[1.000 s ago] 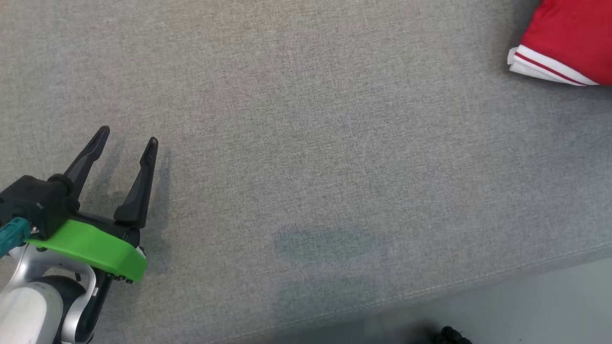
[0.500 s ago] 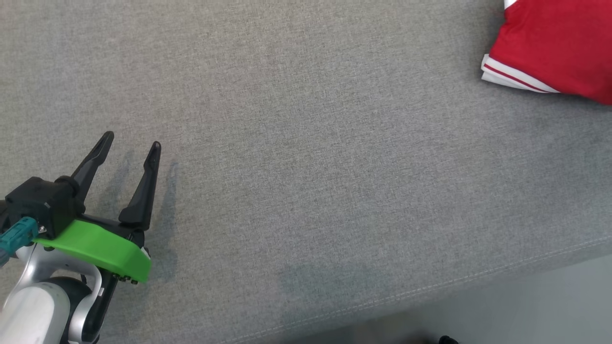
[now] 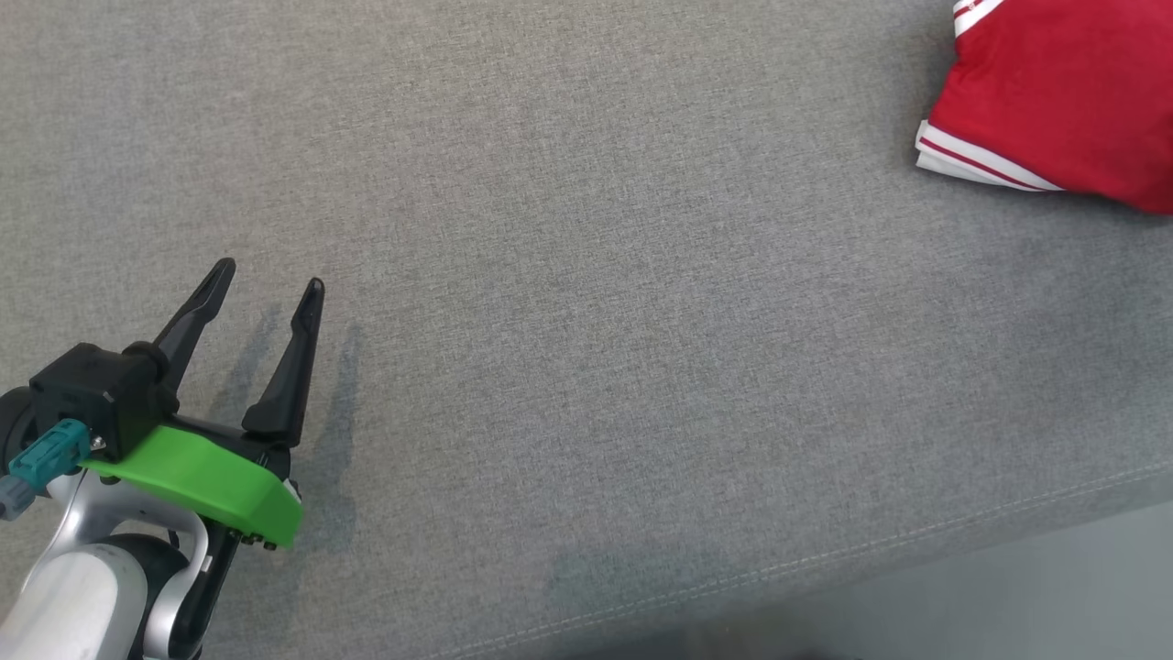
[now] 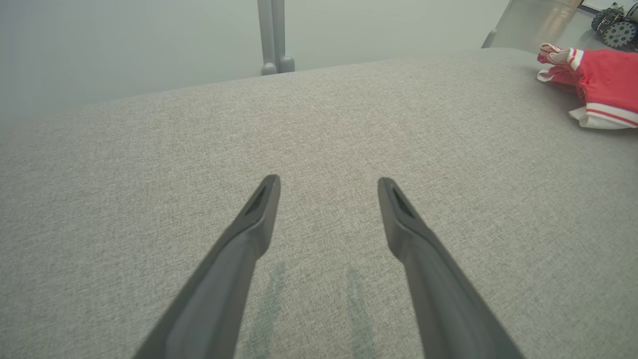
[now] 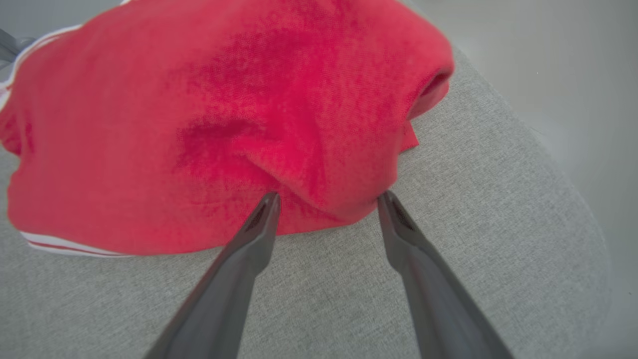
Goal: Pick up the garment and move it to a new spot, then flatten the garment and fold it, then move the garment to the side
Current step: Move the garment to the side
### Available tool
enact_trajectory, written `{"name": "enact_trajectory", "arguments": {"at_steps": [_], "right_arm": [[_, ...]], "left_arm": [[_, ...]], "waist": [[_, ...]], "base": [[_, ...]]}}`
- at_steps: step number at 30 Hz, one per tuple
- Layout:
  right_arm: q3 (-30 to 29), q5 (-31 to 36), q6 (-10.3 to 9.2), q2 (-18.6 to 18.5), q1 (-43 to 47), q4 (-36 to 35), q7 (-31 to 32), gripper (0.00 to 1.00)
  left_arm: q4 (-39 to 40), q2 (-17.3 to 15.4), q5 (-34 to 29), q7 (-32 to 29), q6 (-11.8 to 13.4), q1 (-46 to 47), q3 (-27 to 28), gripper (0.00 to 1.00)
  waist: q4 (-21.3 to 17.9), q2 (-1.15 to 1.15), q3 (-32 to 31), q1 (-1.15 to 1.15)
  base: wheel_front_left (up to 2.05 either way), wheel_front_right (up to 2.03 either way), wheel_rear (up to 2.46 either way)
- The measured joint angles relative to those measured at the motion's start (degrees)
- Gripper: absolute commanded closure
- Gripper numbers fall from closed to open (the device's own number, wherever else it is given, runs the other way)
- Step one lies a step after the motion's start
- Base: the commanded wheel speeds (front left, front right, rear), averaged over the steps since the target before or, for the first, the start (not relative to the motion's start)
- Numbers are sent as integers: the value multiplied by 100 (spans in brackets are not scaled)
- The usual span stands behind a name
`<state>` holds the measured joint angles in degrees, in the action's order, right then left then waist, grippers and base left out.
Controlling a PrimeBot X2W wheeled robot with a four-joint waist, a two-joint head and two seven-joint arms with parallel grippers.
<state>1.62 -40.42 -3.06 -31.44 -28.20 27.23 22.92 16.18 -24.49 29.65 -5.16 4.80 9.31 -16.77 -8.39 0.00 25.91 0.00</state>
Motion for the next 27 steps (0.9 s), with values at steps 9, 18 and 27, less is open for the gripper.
{"name": "enact_trajectory", "arguments": {"at_steps": [9, 18, 27], "right_arm": [[22, 194, 2, -138, 17, 85, -182, 0], [44, 308, 0, -189, 15, 208, -367, 0], [265, 597, 2, -154, -3, 330, -662, 0]], "left_arm": [[94, 0, 0, -11, 1, -2, 3, 0], [166, -20, 0, -66, 36, -14, 81, 0], [271, -88, -9, -138, 56, -16, 163, 0]], "waist": [[90, 0, 41, 0], [116, 0, 116, 0], [127, 0, 151, 0]], "base": [[0, 0, 0], [0, 0, 0], [0, 0, 0]]}}
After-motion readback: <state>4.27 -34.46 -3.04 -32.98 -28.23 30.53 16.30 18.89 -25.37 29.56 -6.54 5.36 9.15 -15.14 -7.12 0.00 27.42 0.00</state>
